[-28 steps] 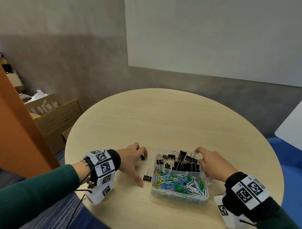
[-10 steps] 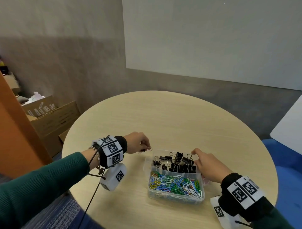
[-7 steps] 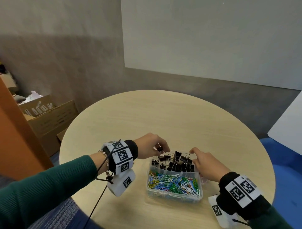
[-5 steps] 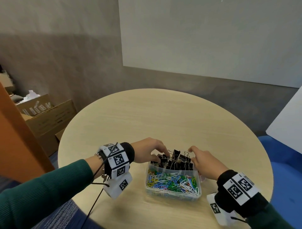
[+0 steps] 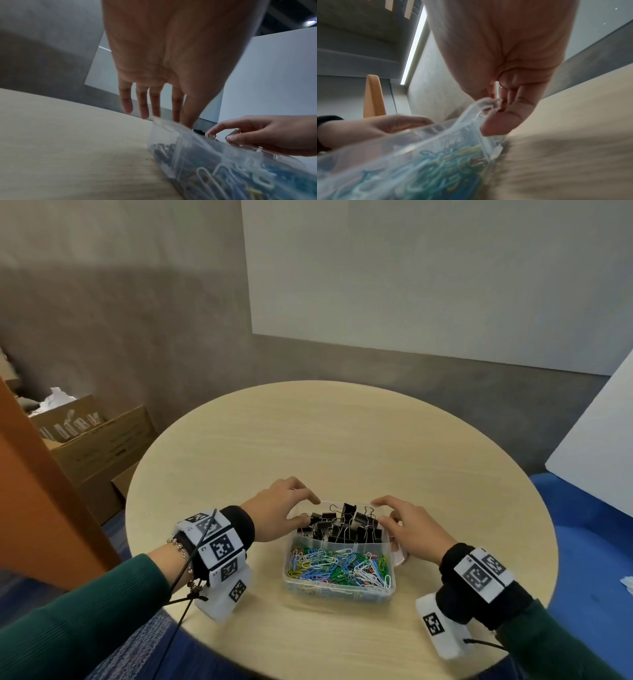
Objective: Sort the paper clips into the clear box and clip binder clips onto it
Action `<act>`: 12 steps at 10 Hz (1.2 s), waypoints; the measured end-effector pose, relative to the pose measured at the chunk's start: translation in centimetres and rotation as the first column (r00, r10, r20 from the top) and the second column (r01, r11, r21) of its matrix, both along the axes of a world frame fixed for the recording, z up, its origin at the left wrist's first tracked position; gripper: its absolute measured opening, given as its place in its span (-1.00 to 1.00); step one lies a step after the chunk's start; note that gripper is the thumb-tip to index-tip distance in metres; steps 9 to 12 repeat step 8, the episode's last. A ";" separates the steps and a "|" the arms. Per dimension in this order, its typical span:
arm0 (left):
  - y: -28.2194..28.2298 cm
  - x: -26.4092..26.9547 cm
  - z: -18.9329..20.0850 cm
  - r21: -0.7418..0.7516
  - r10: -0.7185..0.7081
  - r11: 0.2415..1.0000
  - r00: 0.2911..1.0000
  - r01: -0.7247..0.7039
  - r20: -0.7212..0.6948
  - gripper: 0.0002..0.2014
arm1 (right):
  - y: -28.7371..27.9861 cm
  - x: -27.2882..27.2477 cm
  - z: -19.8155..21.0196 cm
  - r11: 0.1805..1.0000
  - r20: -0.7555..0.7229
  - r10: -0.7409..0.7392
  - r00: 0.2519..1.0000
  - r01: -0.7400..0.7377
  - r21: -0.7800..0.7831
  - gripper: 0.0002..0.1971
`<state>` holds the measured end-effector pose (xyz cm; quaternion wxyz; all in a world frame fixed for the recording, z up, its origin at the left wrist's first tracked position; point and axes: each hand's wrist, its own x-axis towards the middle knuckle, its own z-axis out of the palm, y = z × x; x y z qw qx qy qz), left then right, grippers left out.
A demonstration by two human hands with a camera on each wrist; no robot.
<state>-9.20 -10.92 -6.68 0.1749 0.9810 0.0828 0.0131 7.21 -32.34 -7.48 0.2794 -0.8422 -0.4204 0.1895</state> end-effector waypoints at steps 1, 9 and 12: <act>0.2 -0.4 -0.2 -0.065 0.005 0.998 1.000 -0.006 -0.025 -0.65 | 0.1 -0.1 0.1 1.000 -0.023 -0.001 1.000 0.001 0.001 -0.67; 1.9 -1.1 -2.5 0.076 0.215 0.976 0.949 -0.202 -0.231 -0.56 | 0.2 2.2 0.2 0.986 0.025 -0.166 0.986 0.166 0.006 -0.68; 1.9 -1.1 -2.5 0.076 0.215 0.976 0.949 -0.202 -0.231 -0.56 | 0.2 2.2 0.2 0.986 0.025 -0.166 0.986 0.166 0.006 -0.68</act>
